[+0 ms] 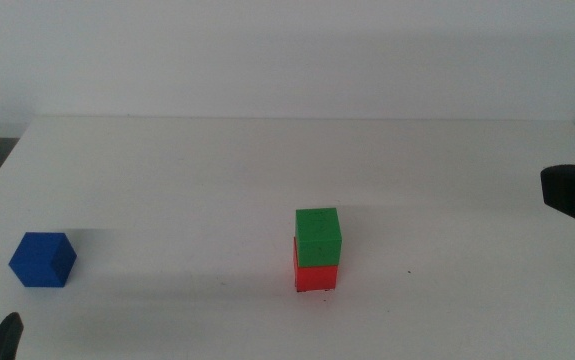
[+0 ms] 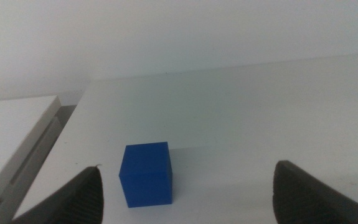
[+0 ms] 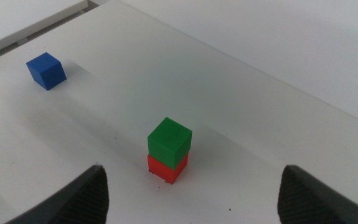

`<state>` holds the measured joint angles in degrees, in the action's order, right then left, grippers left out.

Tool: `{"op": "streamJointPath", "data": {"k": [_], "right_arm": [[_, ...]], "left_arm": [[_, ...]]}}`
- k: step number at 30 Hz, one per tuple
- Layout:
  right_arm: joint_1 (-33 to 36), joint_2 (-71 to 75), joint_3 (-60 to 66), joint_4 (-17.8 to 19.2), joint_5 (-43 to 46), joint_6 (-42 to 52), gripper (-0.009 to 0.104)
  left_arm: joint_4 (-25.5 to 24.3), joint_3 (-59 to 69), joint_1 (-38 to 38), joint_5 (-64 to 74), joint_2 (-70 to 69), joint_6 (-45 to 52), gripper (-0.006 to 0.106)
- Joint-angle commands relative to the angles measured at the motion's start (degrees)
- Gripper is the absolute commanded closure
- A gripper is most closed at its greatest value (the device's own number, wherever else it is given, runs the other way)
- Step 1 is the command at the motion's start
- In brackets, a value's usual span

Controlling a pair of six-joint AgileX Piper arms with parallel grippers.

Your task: Stack red cubes first, then green, then blue cubes in a specific spot.

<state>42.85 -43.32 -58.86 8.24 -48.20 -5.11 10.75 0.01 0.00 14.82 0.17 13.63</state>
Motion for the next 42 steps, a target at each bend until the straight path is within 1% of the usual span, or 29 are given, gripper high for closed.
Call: {"op": "streamJointPath", "data": {"k": [1,2,3,5,6,7,9,11,14,16,18,23,26,32,34,37,40,42], "right_arm": [[-0.25,0.25,-0.01,0.5,0.25,0.36,0.011],[-0.25,0.25,-0.01,0.5,0.25,0.36,0.011],[-0.25,0.25,-0.01,0.5,0.25,0.36,0.011],[-0.25,0.25,-0.01,0.5,0.25,0.36,0.011],[-0.25,0.25,-0.01,0.5,0.25,0.36,0.011],[-0.25,0.25,-0.01,0.5,0.25,0.36,0.011],[-0.25,0.25,-0.01,0.4,0.25,0.35,0.011],[-0.25,0.25,-0.01,0.4,0.25,0.35,0.011],[-0.25,0.25,-0.01,0.4,0.25,0.35,0.011],[-0.25,0.25,-0.01,0.4,0.25,0.35,0.011],[-0.25,0.25,-0.01,0.4,0.25,0.35,0.011],[-0.25,0.25,-0.01,0.4,0.25,0.2,0.011],[-0.25,0.25,-0.01,0.4,0.25,0.2,0.011],[-0.25,0.25,-0.01,0.4,0.25,0.2,0.011],[-0.25,0.25,-0.01,0.4,0.25,0.2,0.011],[-0.25,0.25,-0.01,0.4,0.25,0.2,0.011],[-0.25,0.25,-0.01,0.4,0.25,0.2,0.011],[-0.25,0.25,-0.01,0.4,0.25,0.2,0.011]], "left_arm": [[-1.99,-0.01,-0.05,-0.26,-0.17,-0.05,0.009],[-3.85,-0.01,0.08,0.0,-0.17,-0.05,0.009],[-3.78,-0.01,0.24,0.25,-0.17,-0.19,0.009],[-0.32,-2.83,2.02,0.77,3.09,-0.61,0.009],[2.56,-6.41,3.23,2.04,7.63,-0.61,0.009],[5.62,-10.96,4.49,5.01,11.97,-0.61,0.009],[8.92,-20.43,6.55,14.74,20.02,-0.61,0.009],[8.28,-29.66,8.03,24.52,27.46,-0.39,0.009],[5.9,-41.84,9.26,39.33,37.85,-0.39,0.009],[4.45,-47.2,9.59,46.84,44.4,-0.08,0.009],[4.22,-50.26,9.59,50.31,49.63,-0.06,0.009],[3.88,-52.51,9.65,51.24,58.71,-0.19,0.009],[3.64,-52.63,9.65,48.56,65.01,-1.09,0.009],[-0.97,-52.68,9.65,44.15,70.41,-1.08,0.009],[-1.1,-52.68,9.65,41.42,71.88,-1.22,0.009],[-2.18,-52.91,9.65,38.86,74.22,-4.01,0.009],[-4.2,-55.44,9.65,39.83,78.22,-6.03,0.009],[-4.32,-58.11,9.65,41.23,81.59,-6.03,0.009]]}}
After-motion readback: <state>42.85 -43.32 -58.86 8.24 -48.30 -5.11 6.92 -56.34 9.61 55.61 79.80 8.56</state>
